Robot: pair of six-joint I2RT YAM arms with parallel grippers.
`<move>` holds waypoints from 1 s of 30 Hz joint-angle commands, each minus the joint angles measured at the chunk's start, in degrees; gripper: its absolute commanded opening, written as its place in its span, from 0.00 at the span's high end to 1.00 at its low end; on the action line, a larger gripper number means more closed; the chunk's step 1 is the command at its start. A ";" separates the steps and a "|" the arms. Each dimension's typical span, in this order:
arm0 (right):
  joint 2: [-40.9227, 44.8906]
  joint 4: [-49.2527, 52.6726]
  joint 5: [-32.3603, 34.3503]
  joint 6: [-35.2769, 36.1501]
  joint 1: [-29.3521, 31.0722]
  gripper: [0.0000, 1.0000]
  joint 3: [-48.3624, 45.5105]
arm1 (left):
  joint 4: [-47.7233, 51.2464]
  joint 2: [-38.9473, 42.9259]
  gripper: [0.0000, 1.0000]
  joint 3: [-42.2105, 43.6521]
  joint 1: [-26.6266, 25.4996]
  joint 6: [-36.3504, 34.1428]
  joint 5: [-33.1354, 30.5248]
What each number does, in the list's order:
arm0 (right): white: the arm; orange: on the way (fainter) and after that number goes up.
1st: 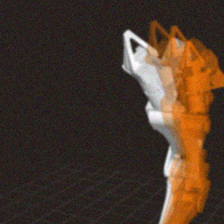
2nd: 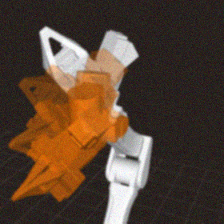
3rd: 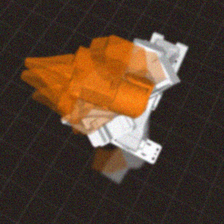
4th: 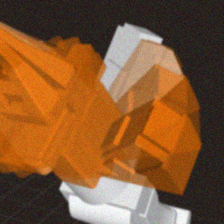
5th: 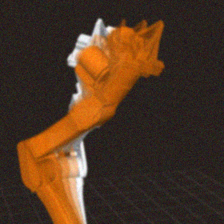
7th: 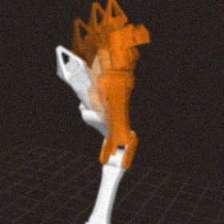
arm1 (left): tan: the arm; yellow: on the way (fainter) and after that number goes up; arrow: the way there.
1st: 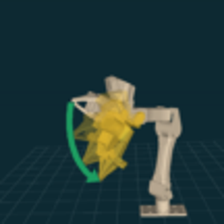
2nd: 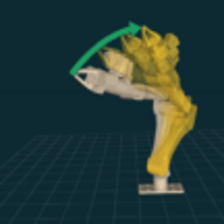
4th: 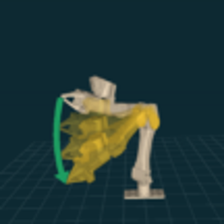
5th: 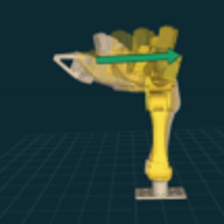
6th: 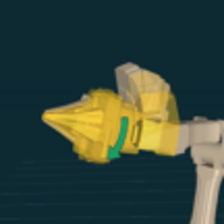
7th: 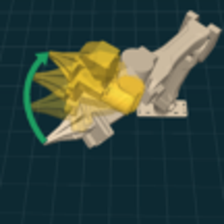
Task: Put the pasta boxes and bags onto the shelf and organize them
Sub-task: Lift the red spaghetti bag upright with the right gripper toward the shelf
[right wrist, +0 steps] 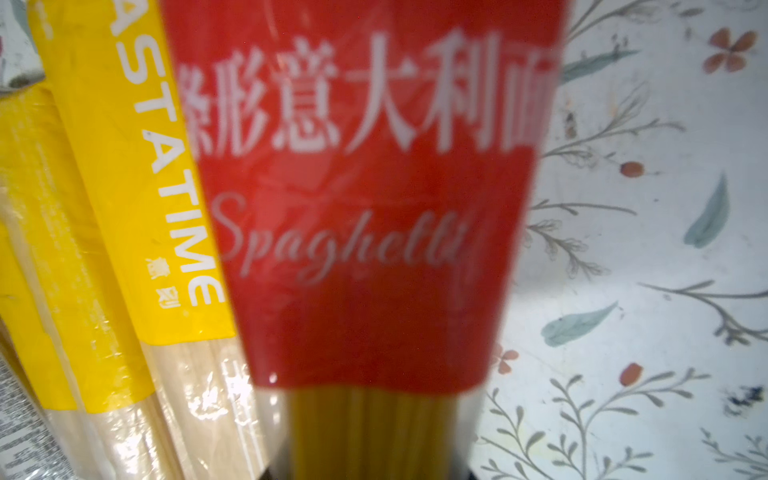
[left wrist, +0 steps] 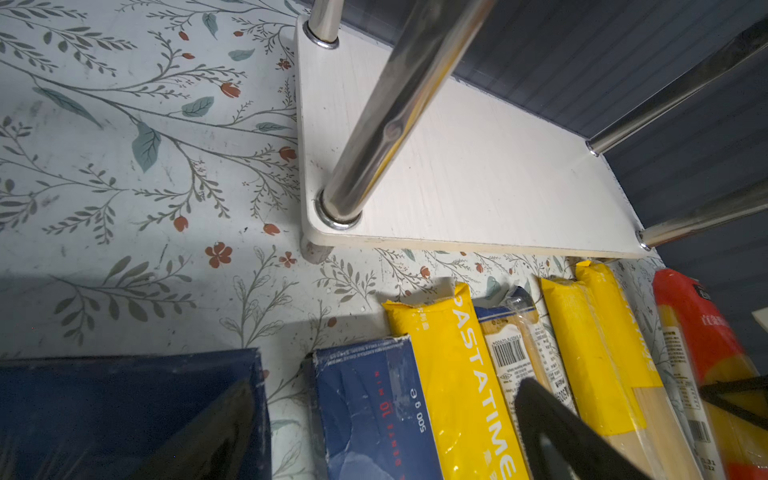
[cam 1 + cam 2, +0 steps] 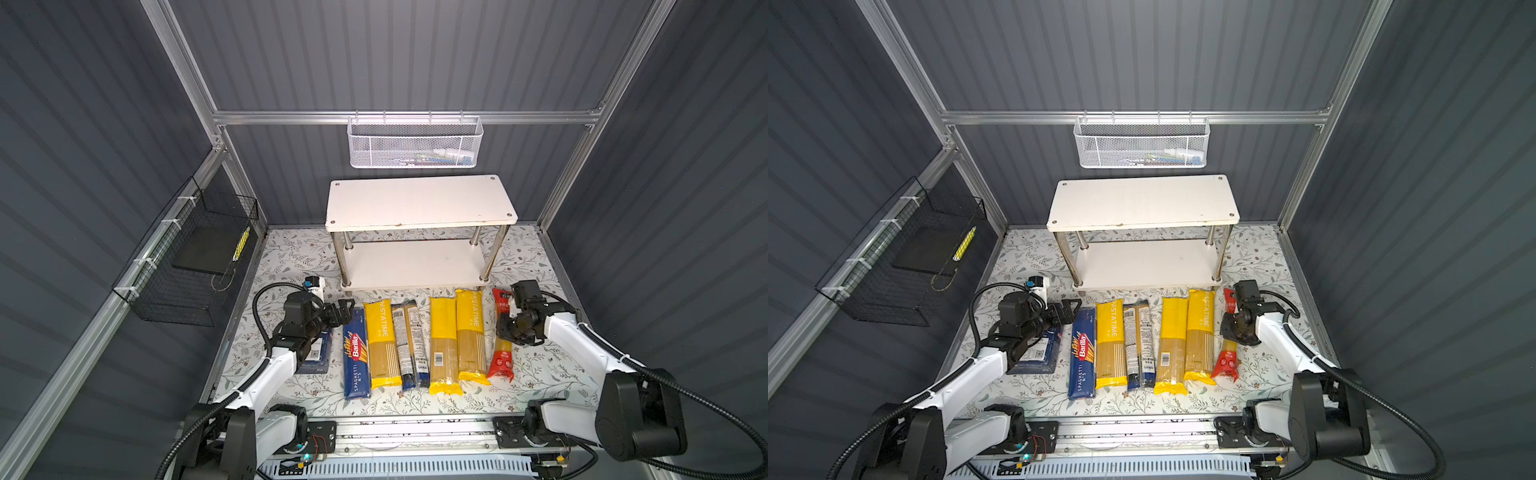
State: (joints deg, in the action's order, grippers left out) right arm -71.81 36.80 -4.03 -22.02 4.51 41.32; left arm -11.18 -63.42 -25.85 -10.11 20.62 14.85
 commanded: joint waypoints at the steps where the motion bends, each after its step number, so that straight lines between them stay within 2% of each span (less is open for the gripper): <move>1: 2.32 -0.79 -2.34 0.40 -0.81 0.80 1.78 | 0.99 1.69 0.01 0.44 -0.43 -0.75 0.18; 9: 6.13 0.63 -6.01 1.37 -3.72 0.82 2.29 | 1.16 1.06 0.01 -0.21 -0.47 -0.11 1.38; 13: 7.25 0.94 -8.95 1.04 -4.67 0.83 2.46 | 1.33 1.42 0.01 0.10 -0.58 -0.23 -0.75; 21: 13.06 1.34 -11.47 -0.25 -5.37 0.86 2.57 | 1.25 1.71 0.01 0.36 -0.63 -0.14 -0.82; 30: 12.72 3.29 -12.57 1.52 -7.69 0.87 6.94 | 1.15 3.23 0.01 0.94 -0.70 -0.65 -1.71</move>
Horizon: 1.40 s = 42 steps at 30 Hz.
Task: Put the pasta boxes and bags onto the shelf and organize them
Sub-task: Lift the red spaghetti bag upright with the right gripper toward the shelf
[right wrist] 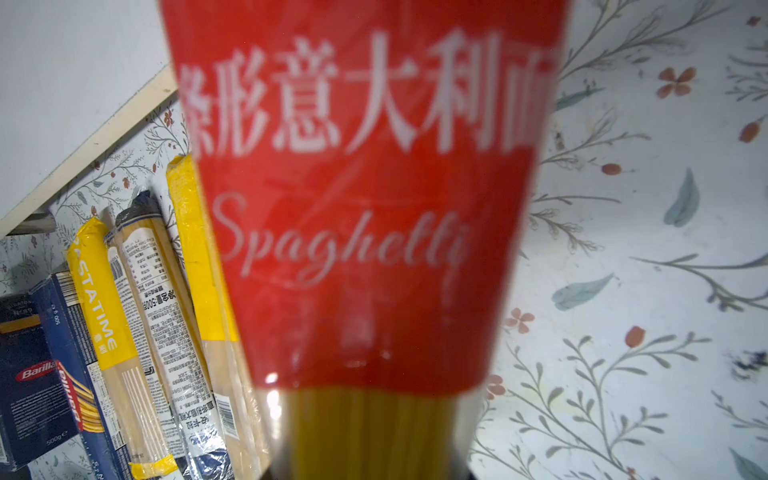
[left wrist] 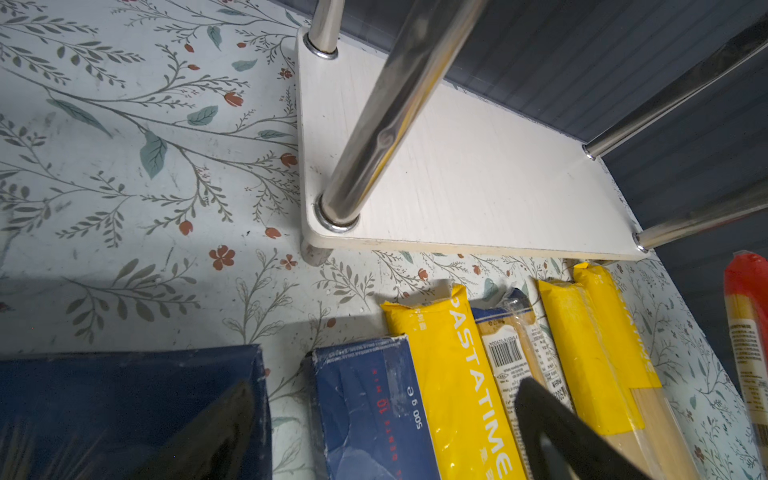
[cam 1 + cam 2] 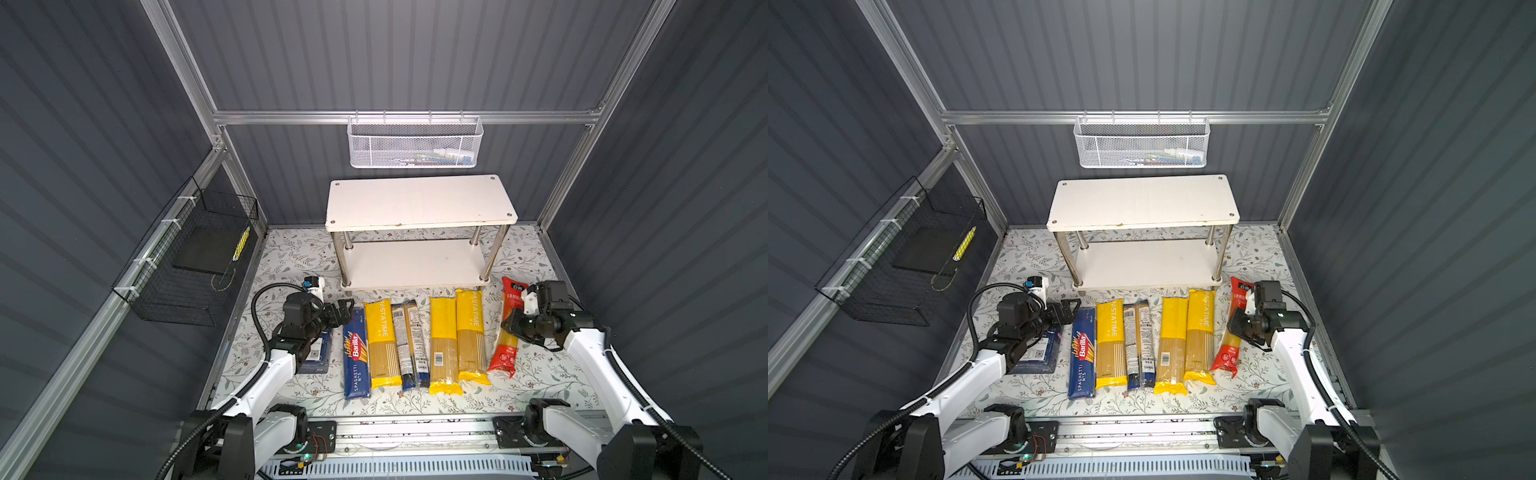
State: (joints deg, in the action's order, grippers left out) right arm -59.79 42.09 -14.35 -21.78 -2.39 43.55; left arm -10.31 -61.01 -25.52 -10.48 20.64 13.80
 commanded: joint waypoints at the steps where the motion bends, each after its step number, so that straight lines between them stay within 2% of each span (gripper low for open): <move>1: 0.70 -1.80 -2.66 1.51 -1.11 0.87 5.48 | 0.46 0.36 0.01 0.45 -0.33 -0.87 -0.85; 6: 0.08 0.14 -5.98 2.30 -2.76 0.88 10.47 | -1.03 -1.70 0.01 0.29 -0.52 -0.39 1.46; 15: 0.12 3.95 -8.67 3.68 -6.80 0.89 21.31 | -0.25 -0.90 0.01 0.19 -0.81 -1.14 0.07; 22: -3.09 8.07 -9.90 5.02 -7.51 0.89 32.93 | -0.85 -3.23 0.01 -0.23 -0.86 -1.06 0.82; 29: -7.11 13.66 -11.62 6.13 -7.96 0.91 45.15 | -0.07 -1.39 0.01 -0.32 -1.08 -1.32 1.23; 35: -10.45 13.27 -17.05 4.33 -8.03 0.91 51.44 | 0.09 -0.76 0.01 -0.21 -1.18 -1.48 1.13; 42: -11.79 7.85 -22.96 0.94 -7.97 0.92 56.58 | 0.02 -1.66 0.01 -0.56 -1.21 -1.32 1.55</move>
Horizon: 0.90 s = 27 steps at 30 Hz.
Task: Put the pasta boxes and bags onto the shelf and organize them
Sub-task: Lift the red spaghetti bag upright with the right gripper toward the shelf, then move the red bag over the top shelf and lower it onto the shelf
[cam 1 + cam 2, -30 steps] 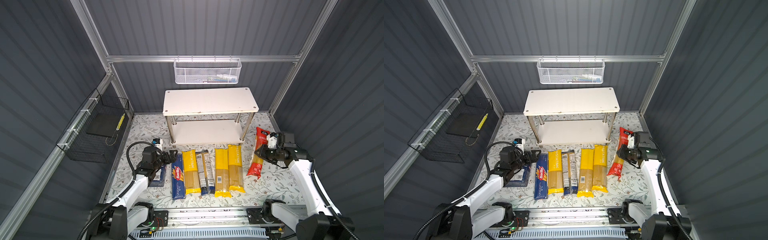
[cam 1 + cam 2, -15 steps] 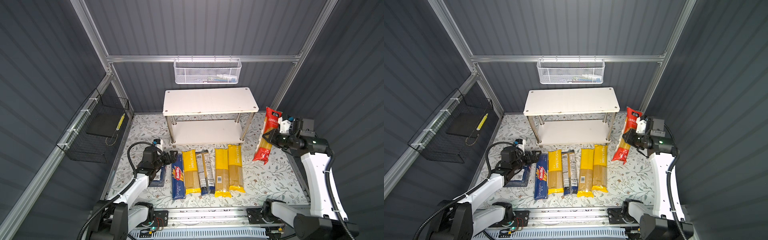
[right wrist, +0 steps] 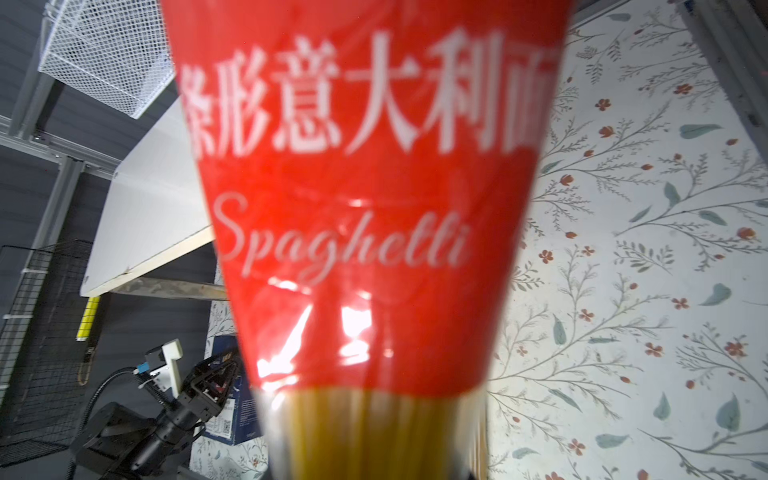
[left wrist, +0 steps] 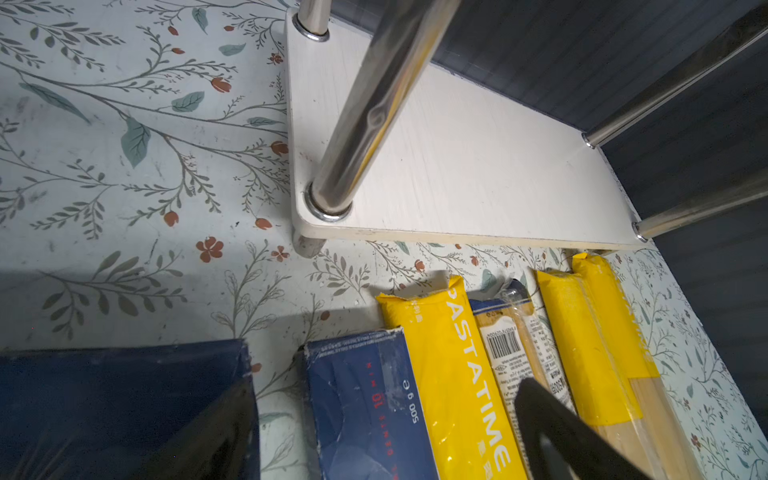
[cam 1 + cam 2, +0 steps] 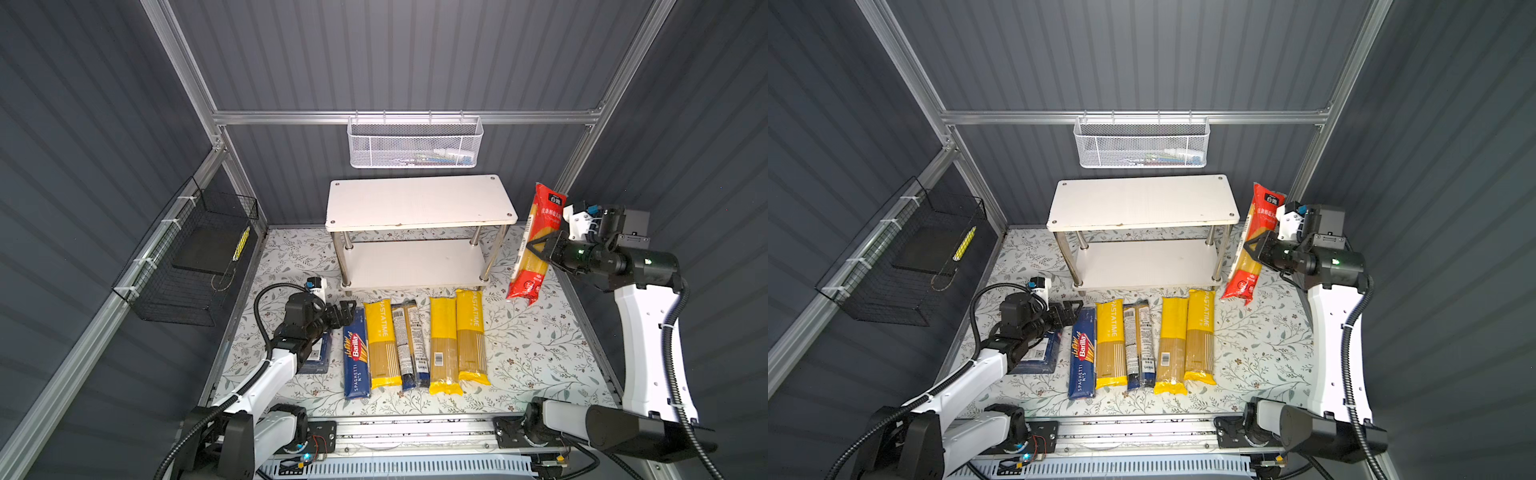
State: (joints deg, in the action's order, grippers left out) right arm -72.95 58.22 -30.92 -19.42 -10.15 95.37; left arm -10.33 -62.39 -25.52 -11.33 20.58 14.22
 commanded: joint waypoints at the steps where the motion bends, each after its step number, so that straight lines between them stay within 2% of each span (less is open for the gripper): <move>1: 1.14 -9.51 -7.57 -2.20 -0.20 0.93 5.25 | -0.04 -0.23 0.01 -0.51 -0.36 -1.32 1.12; 5: -0.27 -15.88 -11.86 -6.42 -0.15 0.93 6.01 | -0.31 -0.20 0.01 -0.40 -0.36 -1.24 1.14; 11: -4.42 -20.70 -12.15 -8.69 1.13 0.94 9.87 | 0.04 0.42 0.01 -0.42 -0.44 -1.42 1.12; 15: -8.35 -19.65 -10.84 -7.67 3.21 0.94 14.48 | 0.13 1.04 0.01 -0.17 -0.52 -1.52 0.55; 23: -15.94 -15.72 -4.01 -5.04 7.26 0.94 24.64 | 0.36 0.78 0.01 -0.33 -0.62 -1.77 0.47; 27: -19.77 -14.66 -4.29 -5.18 7.86 0.94 28.82 | 0.31 0.82 0.01 -0.28 -0.62 -1.77 0.31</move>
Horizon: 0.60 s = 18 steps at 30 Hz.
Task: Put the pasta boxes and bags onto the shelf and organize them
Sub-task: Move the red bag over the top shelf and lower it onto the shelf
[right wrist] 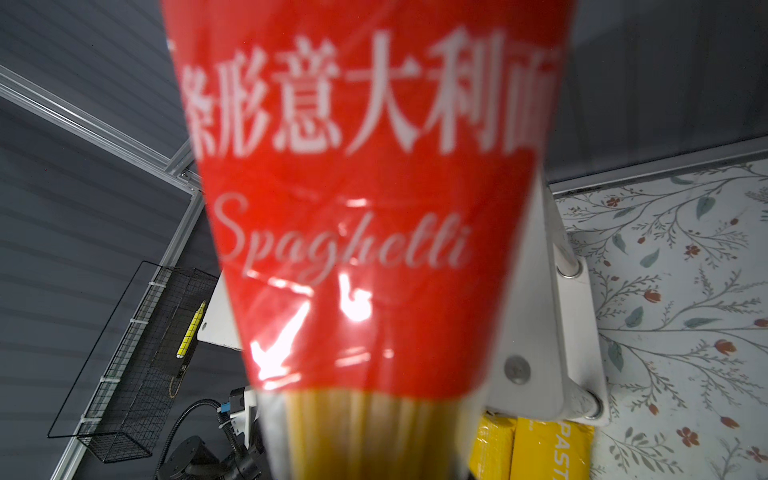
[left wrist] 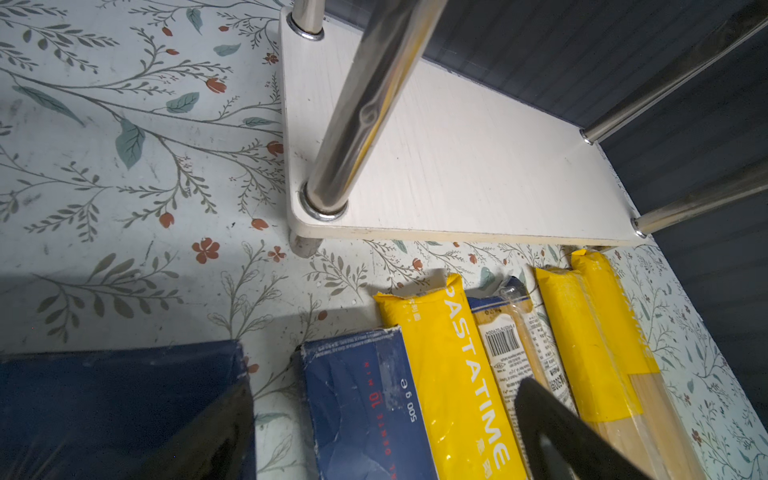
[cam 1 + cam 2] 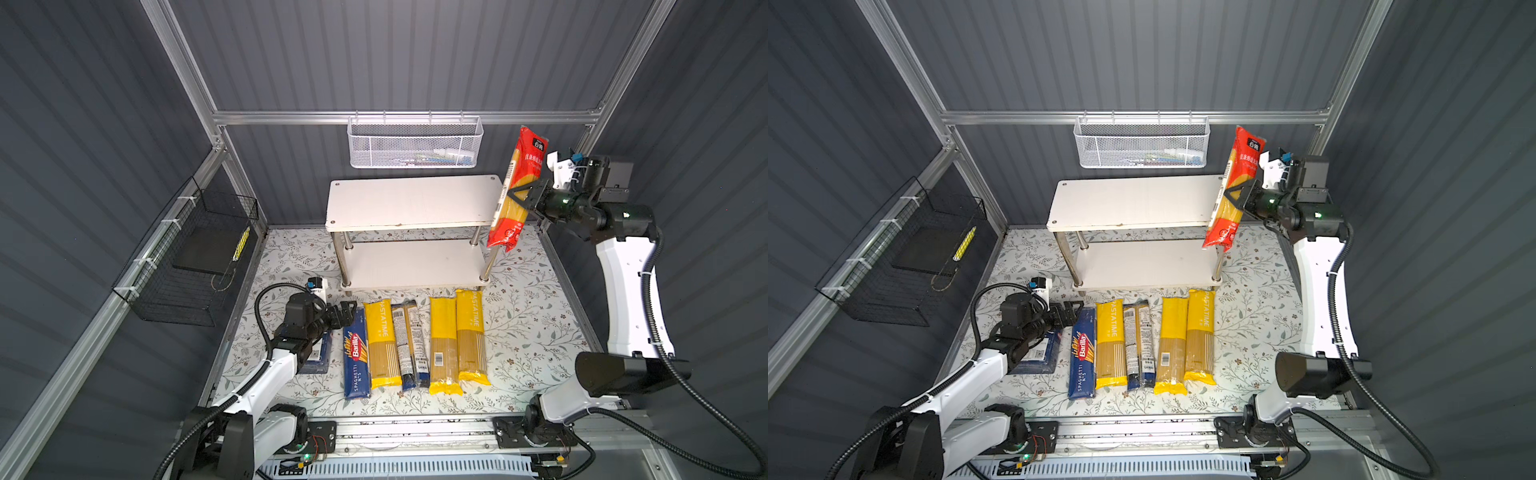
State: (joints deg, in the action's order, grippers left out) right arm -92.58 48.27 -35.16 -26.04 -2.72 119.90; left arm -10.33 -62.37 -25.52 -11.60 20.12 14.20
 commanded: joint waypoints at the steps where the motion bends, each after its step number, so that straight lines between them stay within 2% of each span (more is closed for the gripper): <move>1: -0.70 -5.07 -0.09 1.27 0.52 0.94 4.71 | 0.39 0.75 0.01 -0.28 -0.36 -1.33 0.32; 18: -7.82 -3.99 5.14 2.04 2.89 0.91 10.05 | 0.81 2.06 0.01 -0.15 -0.45 -1.31 0.57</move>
State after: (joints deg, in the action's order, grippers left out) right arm -100.88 49.67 -31.35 -25.58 -0.19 126.76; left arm -10.28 -62.00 -25.52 -11.70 20.08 14.22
